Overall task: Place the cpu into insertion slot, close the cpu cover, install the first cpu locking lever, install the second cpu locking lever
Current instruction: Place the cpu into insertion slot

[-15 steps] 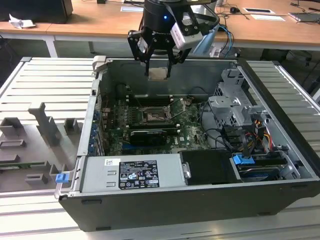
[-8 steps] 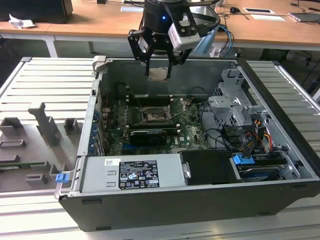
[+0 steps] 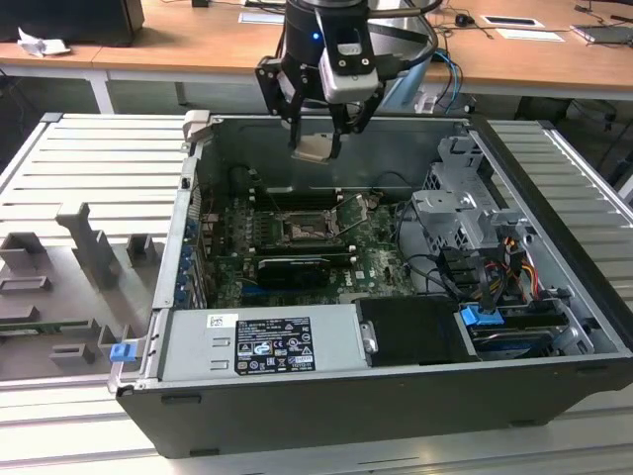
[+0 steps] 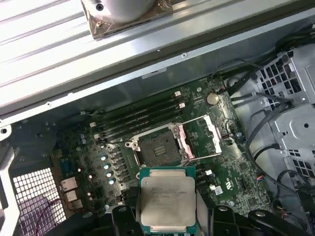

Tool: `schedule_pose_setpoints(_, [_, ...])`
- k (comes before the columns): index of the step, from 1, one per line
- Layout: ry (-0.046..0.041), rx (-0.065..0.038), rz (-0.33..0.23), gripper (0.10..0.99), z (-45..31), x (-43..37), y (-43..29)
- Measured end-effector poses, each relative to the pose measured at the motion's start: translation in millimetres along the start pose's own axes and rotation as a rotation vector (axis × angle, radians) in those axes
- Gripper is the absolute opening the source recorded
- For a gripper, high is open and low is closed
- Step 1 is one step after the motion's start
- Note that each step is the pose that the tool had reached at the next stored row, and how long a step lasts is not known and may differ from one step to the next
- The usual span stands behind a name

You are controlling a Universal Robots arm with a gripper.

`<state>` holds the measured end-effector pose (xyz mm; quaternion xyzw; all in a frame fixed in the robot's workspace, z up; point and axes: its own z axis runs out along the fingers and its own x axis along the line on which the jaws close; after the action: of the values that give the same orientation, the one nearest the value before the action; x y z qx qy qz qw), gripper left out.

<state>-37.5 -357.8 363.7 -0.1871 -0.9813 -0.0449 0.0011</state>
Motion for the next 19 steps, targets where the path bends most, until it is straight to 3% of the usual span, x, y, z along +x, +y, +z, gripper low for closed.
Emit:
schedule_pose_setpoints(9, [-0.0179, -0.004, 0.203, 0.537, 1.3, 0.0, -0.1])
schedule_pose_setpoints(19, [-0.0337, -0.007, 0.382, 0.537, 2.2, -0.1, -0.2])
